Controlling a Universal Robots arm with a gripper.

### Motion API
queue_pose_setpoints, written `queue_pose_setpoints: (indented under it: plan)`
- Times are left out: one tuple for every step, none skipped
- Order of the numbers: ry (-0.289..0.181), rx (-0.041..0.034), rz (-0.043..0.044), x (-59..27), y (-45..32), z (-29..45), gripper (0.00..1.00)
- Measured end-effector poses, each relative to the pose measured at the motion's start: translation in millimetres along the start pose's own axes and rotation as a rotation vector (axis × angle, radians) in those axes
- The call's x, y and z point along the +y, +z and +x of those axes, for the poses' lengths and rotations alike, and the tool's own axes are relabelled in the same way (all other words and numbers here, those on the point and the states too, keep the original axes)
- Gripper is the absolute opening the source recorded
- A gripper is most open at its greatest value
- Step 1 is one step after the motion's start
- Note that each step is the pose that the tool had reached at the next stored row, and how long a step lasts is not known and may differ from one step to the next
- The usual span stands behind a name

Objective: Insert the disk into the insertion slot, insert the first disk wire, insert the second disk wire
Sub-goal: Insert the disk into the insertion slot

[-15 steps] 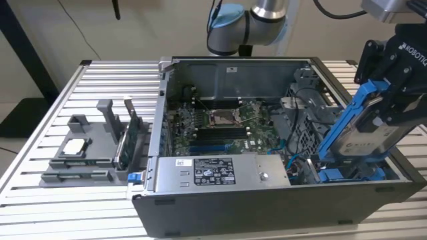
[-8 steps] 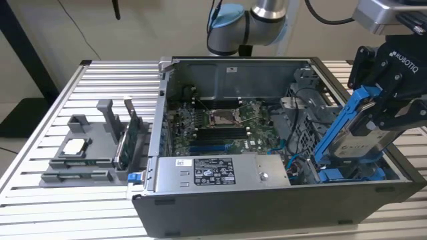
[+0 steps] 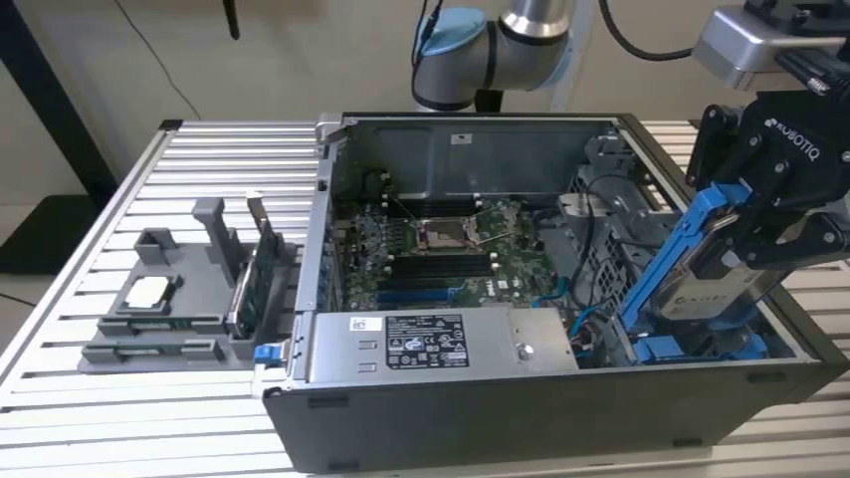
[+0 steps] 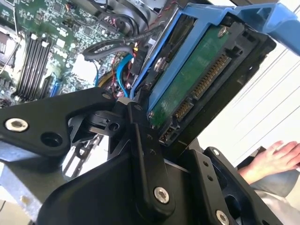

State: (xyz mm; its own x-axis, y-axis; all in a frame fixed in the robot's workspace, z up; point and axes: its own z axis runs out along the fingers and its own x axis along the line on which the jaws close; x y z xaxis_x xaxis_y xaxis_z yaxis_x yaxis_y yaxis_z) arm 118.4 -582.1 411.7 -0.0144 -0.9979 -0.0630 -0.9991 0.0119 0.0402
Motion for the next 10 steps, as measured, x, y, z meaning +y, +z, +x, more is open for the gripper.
queue_pose_setpoints:
  plan:
    - [0.000, 0.0002, 0.0000, -0.5, 1.6, 0.1, 0.33]
    - [-0.001, 0.0005, 0.0000, -0.7, 3.4, 0.3, 0.33]
    - [-0.001, 0.0010, 0.0001, -0.8, 4.9, 0.3, 0.33]
    - [-0.002, 0.0003, 0.0000, -1.0, 7.0, 0.5, 0.33]
    - [-0.003, 0.0001, -0.0001, -1.3, 8.9, 0.6, 0.33]
    - [-0.004, 0.0004, -0.0003, -1.5, 10.5, 0.7, 0.33]
    - [-0.005, 0.0004, -0.0003, -1.6, 12.4, 0.8, 0.33]
    - [-0.005, 0.0003, -0.0003, -1.7, 14.3, 0.9, 0.33]
    - [-0.006, 0.0005, -0.0004, -1.8, 16.0, 1.0, 0.33]
    - [-0.007, 0.0005, -0.0004, -1.9, 17.8, 1.1, 0.33]
